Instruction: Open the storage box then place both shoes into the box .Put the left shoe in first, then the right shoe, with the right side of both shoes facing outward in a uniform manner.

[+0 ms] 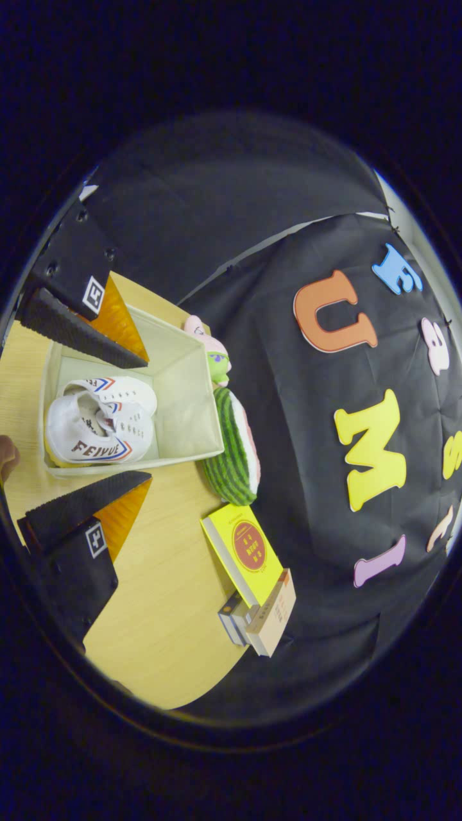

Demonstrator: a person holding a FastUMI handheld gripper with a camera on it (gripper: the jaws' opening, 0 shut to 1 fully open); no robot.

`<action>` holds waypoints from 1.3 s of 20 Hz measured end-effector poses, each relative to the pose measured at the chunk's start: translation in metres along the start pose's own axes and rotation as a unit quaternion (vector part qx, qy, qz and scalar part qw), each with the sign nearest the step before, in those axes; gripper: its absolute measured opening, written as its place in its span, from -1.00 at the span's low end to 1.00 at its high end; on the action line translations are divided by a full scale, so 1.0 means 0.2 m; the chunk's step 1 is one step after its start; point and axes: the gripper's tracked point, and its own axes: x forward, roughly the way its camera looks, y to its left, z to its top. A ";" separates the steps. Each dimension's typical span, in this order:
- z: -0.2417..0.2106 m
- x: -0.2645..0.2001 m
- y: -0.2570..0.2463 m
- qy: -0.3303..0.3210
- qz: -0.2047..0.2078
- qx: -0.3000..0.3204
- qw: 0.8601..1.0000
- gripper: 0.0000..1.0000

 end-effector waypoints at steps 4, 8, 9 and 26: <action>0.14 -0.13 -0.03 -0.055 -0.003 -0.024 0.998 1.00; 0.30 -0.30 -0.08 -0.111 -0.003 -0.031 0.993 1.00; 0.33 -0.34 -0.10 -0.123 -0.002 -0.025 0.992 1.00; 0.74 -0.85 -0.54 -0.248 -0.033 -0.050 0.967 1.00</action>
